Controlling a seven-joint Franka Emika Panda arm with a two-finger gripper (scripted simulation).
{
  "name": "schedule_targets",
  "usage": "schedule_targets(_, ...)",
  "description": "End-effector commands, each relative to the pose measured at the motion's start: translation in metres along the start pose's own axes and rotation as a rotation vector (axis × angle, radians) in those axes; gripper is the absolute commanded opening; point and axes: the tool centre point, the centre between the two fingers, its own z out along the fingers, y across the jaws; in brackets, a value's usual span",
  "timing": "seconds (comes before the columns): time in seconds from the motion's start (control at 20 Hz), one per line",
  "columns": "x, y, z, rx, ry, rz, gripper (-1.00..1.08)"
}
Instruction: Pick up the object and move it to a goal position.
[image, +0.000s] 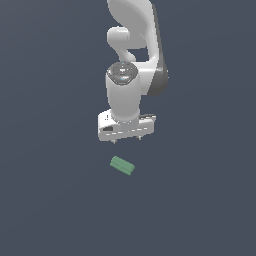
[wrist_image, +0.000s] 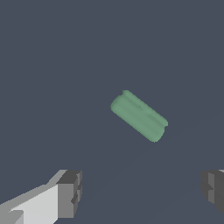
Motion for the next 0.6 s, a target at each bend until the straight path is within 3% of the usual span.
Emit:
schedule_targets(0.0,0.004,0.001,0.007,0.012,-0.003,-0.054,1.08)
schedule_targets(0.55,0.020,0.006,0.041,0.078,-0.003,-0.303,1.08)
